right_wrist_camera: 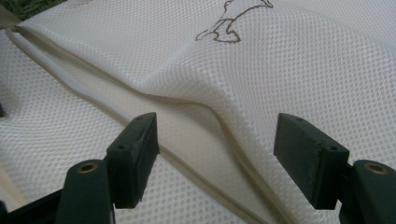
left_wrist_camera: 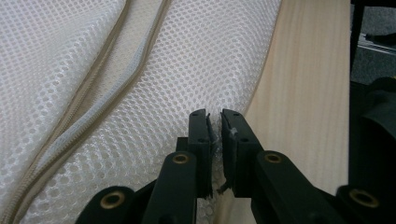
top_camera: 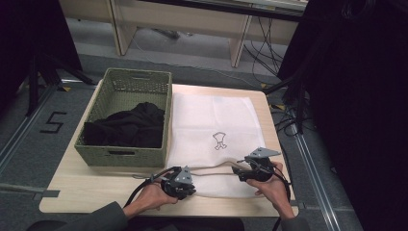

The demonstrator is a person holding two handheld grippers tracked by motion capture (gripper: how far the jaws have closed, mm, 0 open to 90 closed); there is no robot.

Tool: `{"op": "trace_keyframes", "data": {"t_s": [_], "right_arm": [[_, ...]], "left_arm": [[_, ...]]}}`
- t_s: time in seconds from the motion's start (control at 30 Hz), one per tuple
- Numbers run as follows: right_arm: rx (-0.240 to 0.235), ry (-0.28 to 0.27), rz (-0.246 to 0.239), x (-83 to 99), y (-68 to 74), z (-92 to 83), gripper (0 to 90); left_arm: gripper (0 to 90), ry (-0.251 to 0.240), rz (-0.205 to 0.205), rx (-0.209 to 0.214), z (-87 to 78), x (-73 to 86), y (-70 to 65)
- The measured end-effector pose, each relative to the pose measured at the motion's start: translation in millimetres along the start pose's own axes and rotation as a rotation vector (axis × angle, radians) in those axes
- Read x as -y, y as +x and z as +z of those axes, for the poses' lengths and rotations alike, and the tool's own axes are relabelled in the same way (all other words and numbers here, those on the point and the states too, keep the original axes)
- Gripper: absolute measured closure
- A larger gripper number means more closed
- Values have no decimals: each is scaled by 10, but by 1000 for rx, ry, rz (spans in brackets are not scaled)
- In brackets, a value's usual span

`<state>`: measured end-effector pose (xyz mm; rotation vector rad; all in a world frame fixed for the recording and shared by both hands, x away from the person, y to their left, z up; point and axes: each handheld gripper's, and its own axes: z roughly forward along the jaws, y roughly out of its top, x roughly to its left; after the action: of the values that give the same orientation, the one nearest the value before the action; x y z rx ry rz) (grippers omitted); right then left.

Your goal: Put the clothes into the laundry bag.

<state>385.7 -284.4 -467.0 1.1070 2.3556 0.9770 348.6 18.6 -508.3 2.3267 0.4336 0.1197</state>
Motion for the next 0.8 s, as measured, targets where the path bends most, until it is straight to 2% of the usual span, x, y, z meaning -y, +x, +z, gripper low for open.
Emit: {"op": "trace_keyframes", "data": {"t_s": [0.03, 0.07, 0.13, 0.17, 0.2, 0.27, 0.3, 0.33, 0.37, 0.43, 0.47, 0.53, 0.67, 0.7, 0.8], "right_arm": [[-8, 9, 13, -15, 21, 14, 322], [-6, -7, 5, -24, 28, 49, 329], [-10, 28, -26, -57, 39, 108, 339], [-10, 43, -42, -67, 43, 142, 341], [8, 50, -86, -87, 52, 260, 346], [19, 59, -99, -93, 54, 314, 348], [25, 107, -122, -112, 38, 346, 348], [30, 119, -125, -116, 33, 375, 347], [40, 136, -133, -118, 18, 451, 347], [41, 152, -140, -119, 12, 485, 348], [57, 162, -157, -119, 2, 527, 351], [59, 155, -148, -143, -3, 562, 382], [77, 153, -183, -205, 2, 621, 469], [95, 147, -190, -225, 2, 641, 480], [96, 134, -183, -258, -8, 685, 487]], "left_arm": [[817, 8, -2, 0, -8, 3, -6], [816, 11, 3, -2, -11, 5, -11], [814, 15, 9, -6, -12, 6, -10], [814, 10, -2, -2, -9, 6, -10], [815, 8, -9, 1, -7, 7, -7], [814, 8, -8, 1, -7, 8, -5], [814, 20, 8, 2, -15, 7, 3], [814, 5, -7, -2, -5, 9, -12], [814, 9, 1, -4, -7, 8, -11], [814, 10, -1, -4, -6, 5, -12], [814, 8, -1, -5, -5, 6, -13], [814, 11, 4, -8, -5, 7, -12], [814, 6, -2, -4, -2, 6, -12], [814, 7, 1, -5, -3, 5, -12], [813, 6, 4, -3, 0, 2, -6]]}}
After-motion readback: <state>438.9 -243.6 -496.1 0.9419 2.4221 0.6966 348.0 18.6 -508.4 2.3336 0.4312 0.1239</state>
